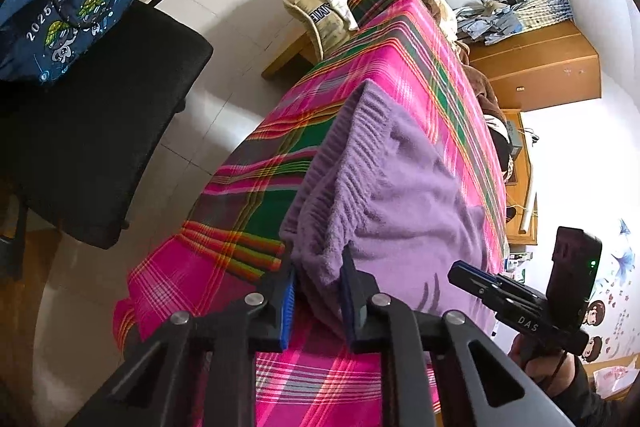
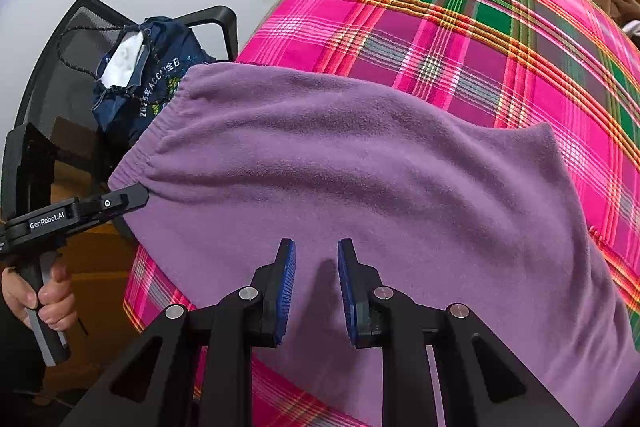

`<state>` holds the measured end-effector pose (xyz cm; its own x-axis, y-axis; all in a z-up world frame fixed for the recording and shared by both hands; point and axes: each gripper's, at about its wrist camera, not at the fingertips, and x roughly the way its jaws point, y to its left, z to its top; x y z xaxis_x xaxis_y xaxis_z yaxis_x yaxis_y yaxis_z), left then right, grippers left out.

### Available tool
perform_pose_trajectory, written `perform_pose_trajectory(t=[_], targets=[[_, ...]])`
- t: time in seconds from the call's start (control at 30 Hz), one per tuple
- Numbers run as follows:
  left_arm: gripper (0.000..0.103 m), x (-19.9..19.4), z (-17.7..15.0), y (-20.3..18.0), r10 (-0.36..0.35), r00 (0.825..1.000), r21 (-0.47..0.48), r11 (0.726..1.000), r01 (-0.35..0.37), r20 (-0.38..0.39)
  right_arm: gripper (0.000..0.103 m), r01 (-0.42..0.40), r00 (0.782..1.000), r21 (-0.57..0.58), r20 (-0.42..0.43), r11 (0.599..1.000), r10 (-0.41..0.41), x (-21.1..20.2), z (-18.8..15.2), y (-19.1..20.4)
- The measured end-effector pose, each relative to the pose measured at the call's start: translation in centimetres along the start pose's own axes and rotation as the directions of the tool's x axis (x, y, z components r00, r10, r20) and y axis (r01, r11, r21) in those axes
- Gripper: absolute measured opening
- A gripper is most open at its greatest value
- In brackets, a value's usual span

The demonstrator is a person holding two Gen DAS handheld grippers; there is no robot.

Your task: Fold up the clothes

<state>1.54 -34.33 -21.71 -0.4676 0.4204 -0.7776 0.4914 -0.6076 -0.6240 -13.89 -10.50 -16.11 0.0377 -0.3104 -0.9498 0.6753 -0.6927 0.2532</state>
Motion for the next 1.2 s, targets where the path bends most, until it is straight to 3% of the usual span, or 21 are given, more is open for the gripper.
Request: perform_pose_trajectory(t=[0.23,0.63,0.9,1.2], targets=[[0.023,0.5,0.1,1.0,-0.023,1.000,-0.032,0.999,0.022,-0.013,0.022,0.002,1.000,-0.001,-0.001,1.000,-0.002,0.3,0.3,-0.2],[0.029,1.1,0.3,0.7,0.013,1.000,-0.026,1.000,-0.014,-0.020,0.022,0.016,1.000,0.024,0.026,1.000,-0.017,0.1,1.3,-1.3],[0.021,0.3,0.6,-0.1,0.024,0.999,-0.009,1.000,-0.024,-0.028,0.022,0.025,0.998,0.052,0.048,0.998,-0.027,-0.3,2.2,-2.5],[0.020,-0.7,0.7,-1.3,-0.002,1.000,0.032,0.999,0.003,-0.023,0.022,0.024,0.998,0.081,0.054,0.996,-0.029,0.3,4.6,-5.5]])
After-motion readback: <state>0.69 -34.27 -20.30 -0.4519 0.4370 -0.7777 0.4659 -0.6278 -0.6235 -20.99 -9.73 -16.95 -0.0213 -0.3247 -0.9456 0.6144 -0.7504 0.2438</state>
